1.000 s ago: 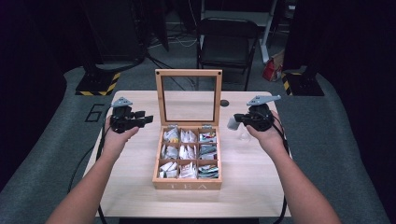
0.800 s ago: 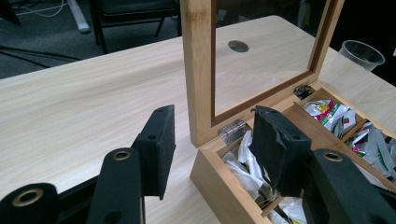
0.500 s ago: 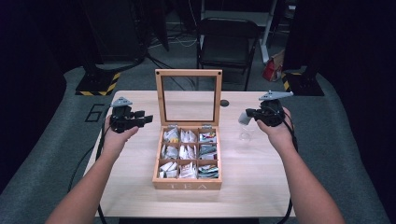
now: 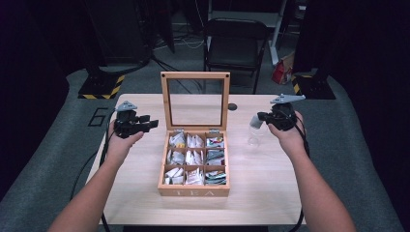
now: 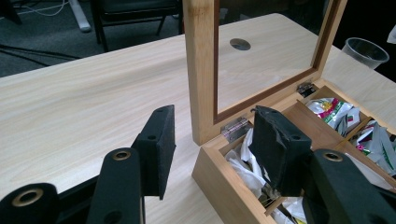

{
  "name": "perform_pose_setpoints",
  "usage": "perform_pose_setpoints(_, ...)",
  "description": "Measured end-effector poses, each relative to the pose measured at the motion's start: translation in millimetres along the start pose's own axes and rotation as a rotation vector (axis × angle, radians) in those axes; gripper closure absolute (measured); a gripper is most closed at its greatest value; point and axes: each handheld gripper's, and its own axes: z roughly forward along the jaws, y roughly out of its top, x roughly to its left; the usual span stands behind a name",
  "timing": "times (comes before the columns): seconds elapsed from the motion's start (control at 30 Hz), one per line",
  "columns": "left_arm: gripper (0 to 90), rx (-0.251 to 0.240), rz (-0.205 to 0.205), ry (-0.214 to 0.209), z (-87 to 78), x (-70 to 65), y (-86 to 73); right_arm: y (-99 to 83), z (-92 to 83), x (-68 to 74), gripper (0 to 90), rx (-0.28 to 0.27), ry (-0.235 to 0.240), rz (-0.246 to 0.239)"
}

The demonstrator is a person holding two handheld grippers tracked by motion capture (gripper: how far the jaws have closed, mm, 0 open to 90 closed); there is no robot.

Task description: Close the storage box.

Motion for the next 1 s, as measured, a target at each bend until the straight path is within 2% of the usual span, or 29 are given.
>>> perform_pose_setpoints(0.23,49.4,0.003,-0.003,-0.005,1.4,0.4,-2.4,-8.5,8.6,-7.6,90.0,0.025,-0.023,0.008)
perform_pose_setpoints(0.53,49.4,0.005,-0.01,-0.001,1.3,2.3,-3.4,-19.3,18.5,-17.6,90.0,0.04,-0.043,0.046)
perform_pose_setpoints(1.0,49.4,0.001,-0.013,0.0,-0.1,2.7,-4.2,-24.1,30.3,-18.0,90.0,0.061,-0.063,0.057)
